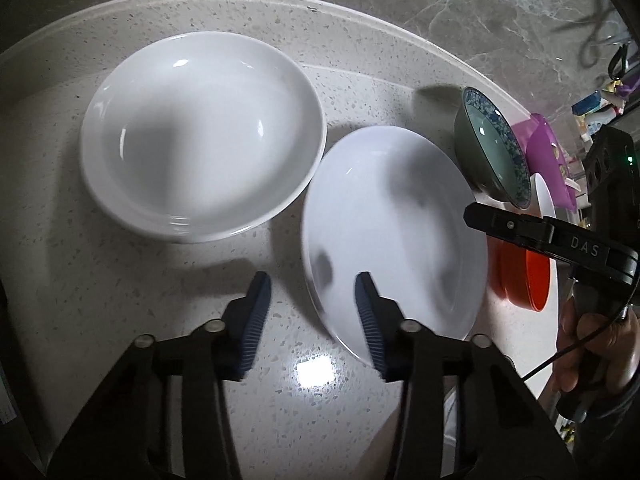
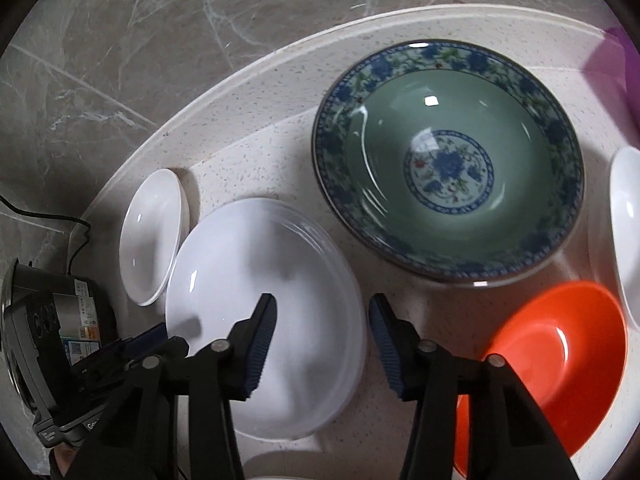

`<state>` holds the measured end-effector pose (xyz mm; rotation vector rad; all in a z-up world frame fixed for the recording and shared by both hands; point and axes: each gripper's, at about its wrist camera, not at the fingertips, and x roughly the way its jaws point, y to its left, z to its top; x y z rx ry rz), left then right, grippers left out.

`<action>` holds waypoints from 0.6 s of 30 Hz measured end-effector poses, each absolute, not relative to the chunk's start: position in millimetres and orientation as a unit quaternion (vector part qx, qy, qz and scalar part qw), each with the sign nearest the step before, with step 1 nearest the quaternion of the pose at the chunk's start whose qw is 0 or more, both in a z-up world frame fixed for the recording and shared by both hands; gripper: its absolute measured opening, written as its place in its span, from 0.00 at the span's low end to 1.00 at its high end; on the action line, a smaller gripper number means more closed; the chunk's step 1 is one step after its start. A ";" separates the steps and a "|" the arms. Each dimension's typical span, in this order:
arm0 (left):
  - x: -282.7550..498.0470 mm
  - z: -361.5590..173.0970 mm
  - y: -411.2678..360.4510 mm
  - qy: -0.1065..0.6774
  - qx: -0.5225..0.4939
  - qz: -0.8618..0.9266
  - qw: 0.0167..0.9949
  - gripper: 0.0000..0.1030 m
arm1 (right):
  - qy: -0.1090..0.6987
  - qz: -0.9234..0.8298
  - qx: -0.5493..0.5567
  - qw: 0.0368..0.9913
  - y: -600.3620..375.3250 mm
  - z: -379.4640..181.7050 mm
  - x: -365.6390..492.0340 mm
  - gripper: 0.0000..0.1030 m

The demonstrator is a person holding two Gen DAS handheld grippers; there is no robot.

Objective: Organize plates and bowls
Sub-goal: 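Move both tools to the white oval plate and close them on its rim, then carry the white oval plate with both tools onto the large white plate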

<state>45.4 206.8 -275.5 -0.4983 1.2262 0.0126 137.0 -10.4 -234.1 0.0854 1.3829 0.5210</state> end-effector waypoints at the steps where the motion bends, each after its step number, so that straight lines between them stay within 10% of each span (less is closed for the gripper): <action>1: 45.9 -276.5 206.2 0.570 -0.232 0.005 0.788 0.34 | 0.631 0.237 0.037 0.738 -10.0 -234.9 137.5 0.49; 11: 52.5 -281.5 203.0 0.577 -0.217 0.006 0.787 0.22 | 0.649 0.216 0.007 0.729 0.1 -244.8 144.9 0.40; 18: 55.9 -284.3 199.4 0.578 -0.210 0.001 0.788 0.11 | 0.655 0.210 -0.014 0.726 1.0 -251.3 141.9 0.16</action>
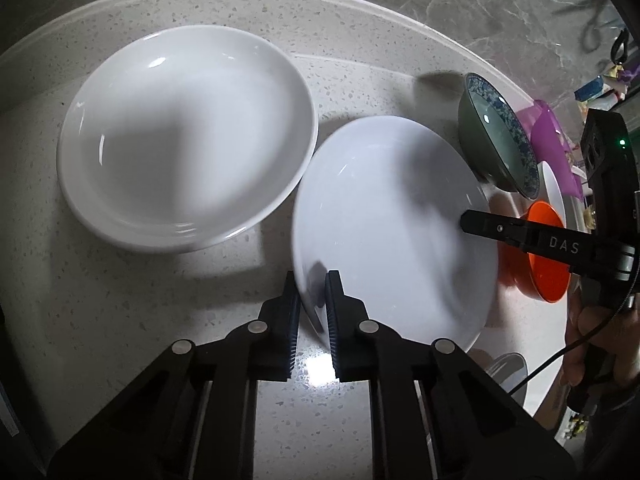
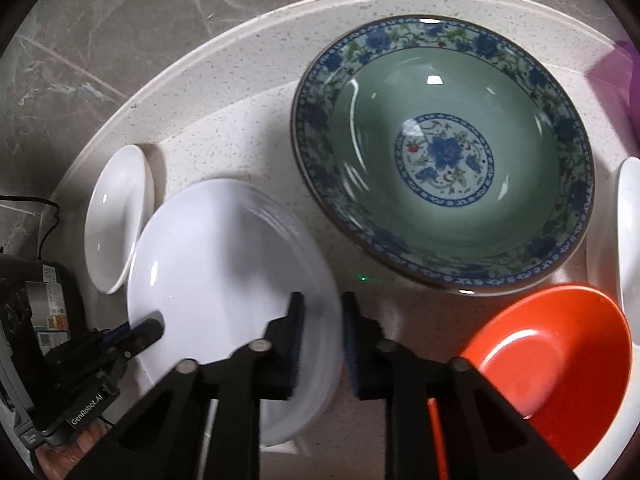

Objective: Organize plates and bowls
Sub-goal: 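Carry the white oval plate with both tools onto the large white plate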

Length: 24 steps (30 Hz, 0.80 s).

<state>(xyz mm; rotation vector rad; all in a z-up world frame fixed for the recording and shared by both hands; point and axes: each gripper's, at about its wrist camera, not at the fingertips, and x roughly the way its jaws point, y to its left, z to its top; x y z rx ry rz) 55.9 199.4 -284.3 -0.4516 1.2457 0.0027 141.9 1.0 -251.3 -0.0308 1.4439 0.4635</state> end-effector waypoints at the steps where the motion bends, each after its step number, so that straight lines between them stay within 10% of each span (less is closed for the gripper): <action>1: 56.7 -284.3 199.1 0.578 -0.208 0.001 0.789 0.11 | 0.654 0.212 -0.015 0.726 0.0 -250.9 141.5 0.16; 24: 40.0 -267.4 193.0 0.558 -0.194 0.010 0.807 0.11 | 0.633 0.230 -0.003 0.739 -21.5 -226.2 130.3 0.14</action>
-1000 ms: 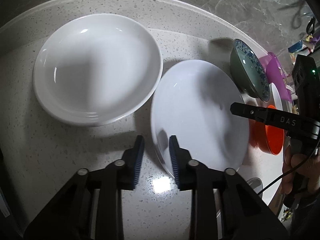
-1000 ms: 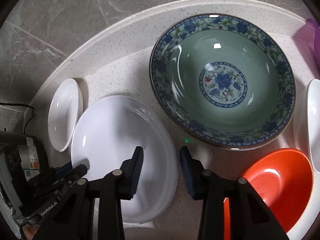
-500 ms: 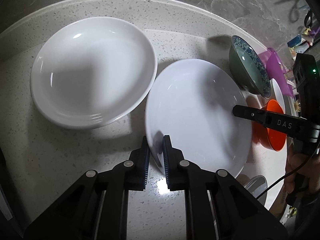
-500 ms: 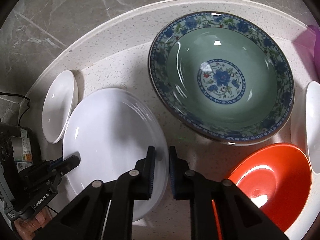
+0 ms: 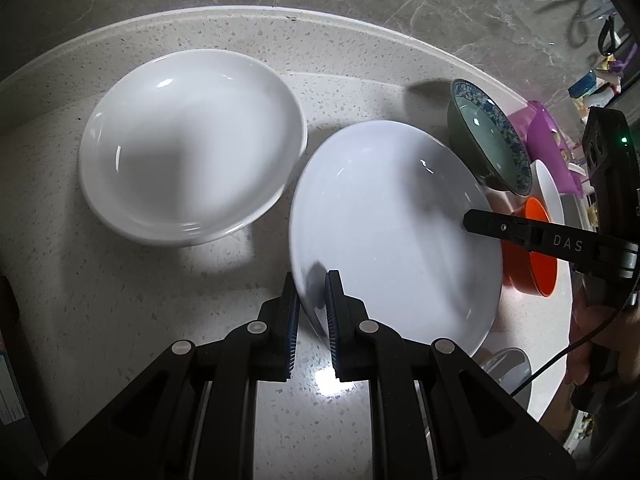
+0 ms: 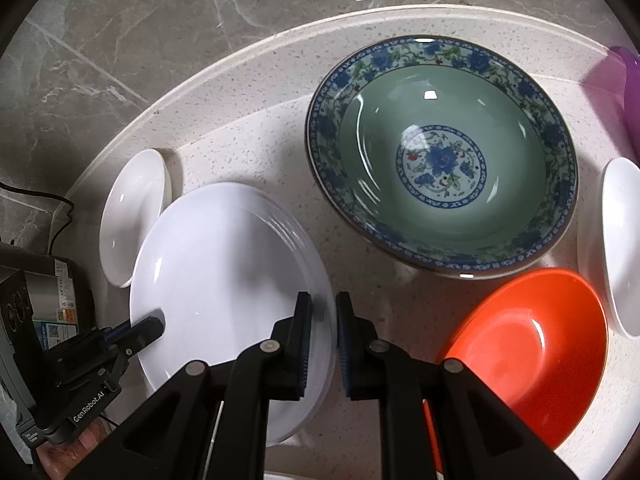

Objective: Organize plates and bowls
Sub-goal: 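Carry the white oval plate with both tools onto the large white plate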

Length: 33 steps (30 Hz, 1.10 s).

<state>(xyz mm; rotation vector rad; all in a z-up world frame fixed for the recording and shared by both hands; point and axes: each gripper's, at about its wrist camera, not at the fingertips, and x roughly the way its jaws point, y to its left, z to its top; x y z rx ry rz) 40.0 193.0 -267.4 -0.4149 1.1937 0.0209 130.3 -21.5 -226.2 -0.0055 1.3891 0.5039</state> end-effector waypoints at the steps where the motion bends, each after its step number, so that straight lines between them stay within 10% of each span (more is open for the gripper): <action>1: 38.9 -266.4 192.7 0.558 -0.194 0.009 0.807 0.11 | 0.633 0.230 -0.002 0.739 -22.9 -225.5 129.6 0.14; 33: -88.0 -195.3 144.9 0.537 -0.192 -0.009 0.821 0.11 | 0.584 0.256 -0.005 0.770 -62.9 -155.2 24.7 0.14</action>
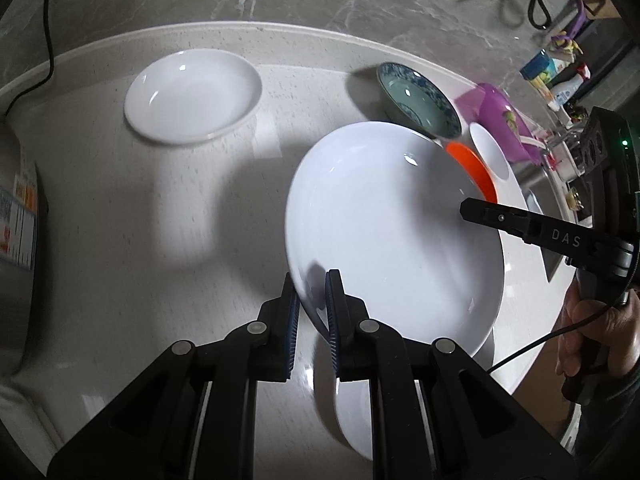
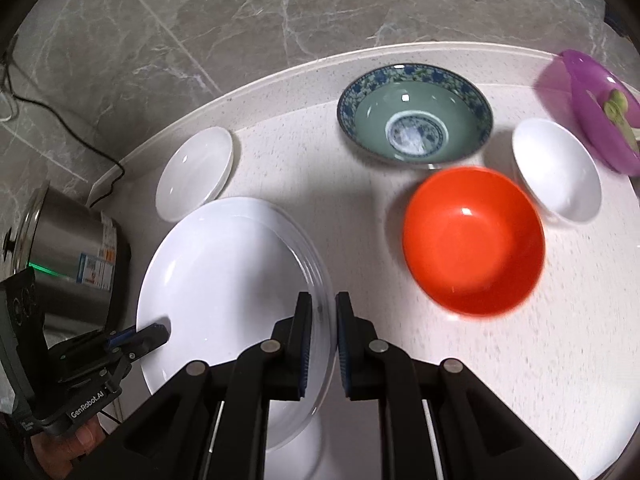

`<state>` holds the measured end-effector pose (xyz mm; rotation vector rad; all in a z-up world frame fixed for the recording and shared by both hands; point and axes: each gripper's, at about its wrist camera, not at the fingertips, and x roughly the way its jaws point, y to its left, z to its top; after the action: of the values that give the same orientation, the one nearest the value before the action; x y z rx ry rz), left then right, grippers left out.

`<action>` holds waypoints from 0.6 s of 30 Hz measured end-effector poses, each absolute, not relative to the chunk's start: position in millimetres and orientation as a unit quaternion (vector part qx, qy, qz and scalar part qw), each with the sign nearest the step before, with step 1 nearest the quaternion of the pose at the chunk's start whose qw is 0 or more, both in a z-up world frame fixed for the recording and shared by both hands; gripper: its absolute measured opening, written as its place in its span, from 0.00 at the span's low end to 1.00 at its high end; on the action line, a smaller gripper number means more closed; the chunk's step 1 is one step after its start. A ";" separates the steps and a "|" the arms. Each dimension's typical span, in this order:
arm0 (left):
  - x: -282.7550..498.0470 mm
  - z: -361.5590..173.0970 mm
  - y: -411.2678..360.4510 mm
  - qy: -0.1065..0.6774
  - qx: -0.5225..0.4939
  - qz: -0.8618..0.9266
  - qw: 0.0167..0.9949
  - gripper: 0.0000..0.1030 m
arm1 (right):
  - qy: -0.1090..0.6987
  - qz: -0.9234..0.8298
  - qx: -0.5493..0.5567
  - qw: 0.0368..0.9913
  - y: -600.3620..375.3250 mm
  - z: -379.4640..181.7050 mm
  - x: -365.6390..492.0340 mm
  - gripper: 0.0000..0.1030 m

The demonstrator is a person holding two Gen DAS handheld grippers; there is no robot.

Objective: Organize plates and bowls
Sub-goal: 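Carry the white oval plate with both tools onto the large white plate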

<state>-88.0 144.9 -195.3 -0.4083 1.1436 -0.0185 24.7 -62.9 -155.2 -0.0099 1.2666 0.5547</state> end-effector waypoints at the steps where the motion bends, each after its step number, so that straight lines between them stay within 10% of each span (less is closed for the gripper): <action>1: -91.6 -195.1 142.3 0.539 -0.190 -0.010 0.821 0.11 | 0.584 0.256 -0.006 0.770 -64.8 -155.4 18.6 0.14; 18: -175.5 -218.8 61.8 0.589 -0.144 -0.063 0.793 0.11 | 0.620 0.243 0.013 0.746 -156.4 -192.8 -57.4 0.14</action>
<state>-175.5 61.8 -218.8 -0.3107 1.2673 -0.1349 -57.4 -156.4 -192.8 0.0292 1.3565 0.5320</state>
